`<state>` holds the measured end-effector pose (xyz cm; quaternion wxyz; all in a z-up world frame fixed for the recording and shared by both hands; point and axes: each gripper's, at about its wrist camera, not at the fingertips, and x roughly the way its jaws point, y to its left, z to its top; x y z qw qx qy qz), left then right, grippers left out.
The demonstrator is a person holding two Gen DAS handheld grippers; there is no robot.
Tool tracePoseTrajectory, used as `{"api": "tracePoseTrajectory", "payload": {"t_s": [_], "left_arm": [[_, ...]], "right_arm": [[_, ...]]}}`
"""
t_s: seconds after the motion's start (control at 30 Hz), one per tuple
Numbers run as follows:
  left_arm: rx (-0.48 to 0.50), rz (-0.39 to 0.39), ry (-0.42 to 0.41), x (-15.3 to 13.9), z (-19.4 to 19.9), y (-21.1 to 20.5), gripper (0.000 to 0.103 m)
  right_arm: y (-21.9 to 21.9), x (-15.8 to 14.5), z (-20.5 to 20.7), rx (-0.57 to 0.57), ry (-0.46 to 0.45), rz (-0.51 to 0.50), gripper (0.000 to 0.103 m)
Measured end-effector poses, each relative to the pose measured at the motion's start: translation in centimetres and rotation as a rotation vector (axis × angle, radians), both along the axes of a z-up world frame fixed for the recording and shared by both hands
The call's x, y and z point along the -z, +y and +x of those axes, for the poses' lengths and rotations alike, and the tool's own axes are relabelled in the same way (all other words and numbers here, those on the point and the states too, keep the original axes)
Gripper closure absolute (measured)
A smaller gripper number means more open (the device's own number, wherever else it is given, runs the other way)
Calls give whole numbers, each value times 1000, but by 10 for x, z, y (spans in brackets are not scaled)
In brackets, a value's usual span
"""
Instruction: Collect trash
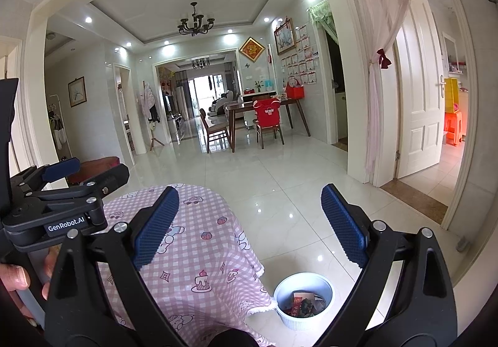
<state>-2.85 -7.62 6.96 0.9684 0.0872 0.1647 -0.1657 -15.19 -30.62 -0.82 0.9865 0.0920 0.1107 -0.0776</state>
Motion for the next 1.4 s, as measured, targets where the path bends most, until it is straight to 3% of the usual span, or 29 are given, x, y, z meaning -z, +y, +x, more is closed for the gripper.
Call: {"api": "tracePoseTrajectory", "payload": {"t_s": [1.4], "left_arm": [[8,9,11,4,9,3,7]], "right_arm": [[-4,5,8,-5,6,9,12]]}}
